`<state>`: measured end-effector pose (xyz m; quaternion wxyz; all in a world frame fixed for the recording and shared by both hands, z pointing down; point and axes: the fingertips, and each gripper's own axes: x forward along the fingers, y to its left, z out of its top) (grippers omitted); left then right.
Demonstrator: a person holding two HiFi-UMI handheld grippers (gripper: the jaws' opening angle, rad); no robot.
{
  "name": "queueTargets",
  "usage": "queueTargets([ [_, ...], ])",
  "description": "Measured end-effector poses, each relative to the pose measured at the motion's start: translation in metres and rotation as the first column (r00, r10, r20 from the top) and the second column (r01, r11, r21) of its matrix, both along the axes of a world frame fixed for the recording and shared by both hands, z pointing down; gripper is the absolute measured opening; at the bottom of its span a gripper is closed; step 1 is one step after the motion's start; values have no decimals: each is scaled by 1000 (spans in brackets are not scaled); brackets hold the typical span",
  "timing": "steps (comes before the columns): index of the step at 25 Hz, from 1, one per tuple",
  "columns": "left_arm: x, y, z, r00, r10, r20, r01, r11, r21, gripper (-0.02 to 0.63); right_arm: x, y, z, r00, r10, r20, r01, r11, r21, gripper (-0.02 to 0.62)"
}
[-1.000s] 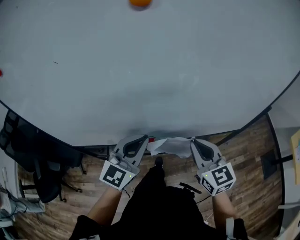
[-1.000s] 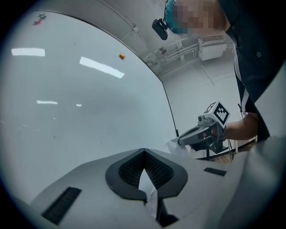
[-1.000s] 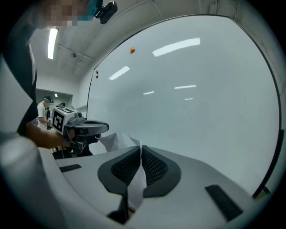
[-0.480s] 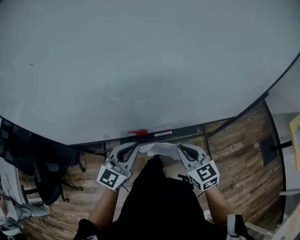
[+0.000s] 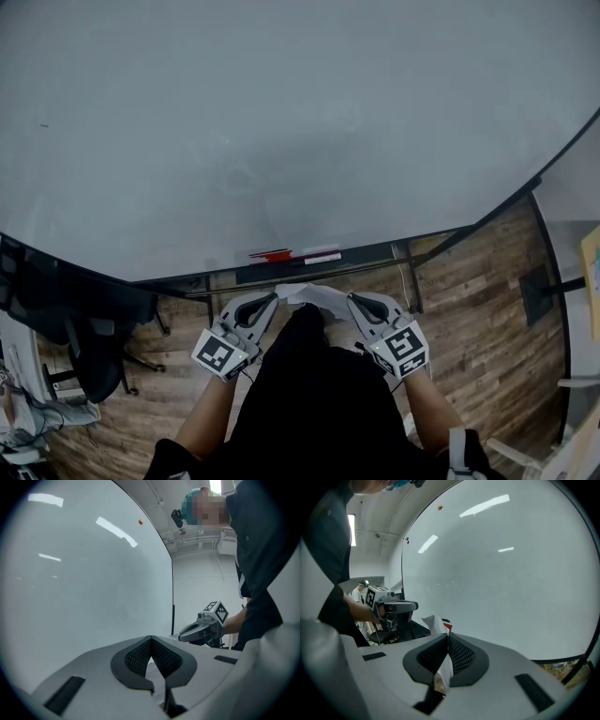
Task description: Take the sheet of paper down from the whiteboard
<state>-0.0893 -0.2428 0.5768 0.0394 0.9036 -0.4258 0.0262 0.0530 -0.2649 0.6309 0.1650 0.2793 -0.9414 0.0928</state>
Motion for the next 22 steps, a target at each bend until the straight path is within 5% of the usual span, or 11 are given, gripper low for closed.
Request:
queueTargets([
  [15,2,15,-12,1000,5,14,-5,1000,6,11,-9,9,-7,999,-22,26,21,999,34,18],
  [22,-25,28,-12,998,-52,25,52,999,-10,11,-14,-6,-11,997,22,69,-26,999,47,18],
])
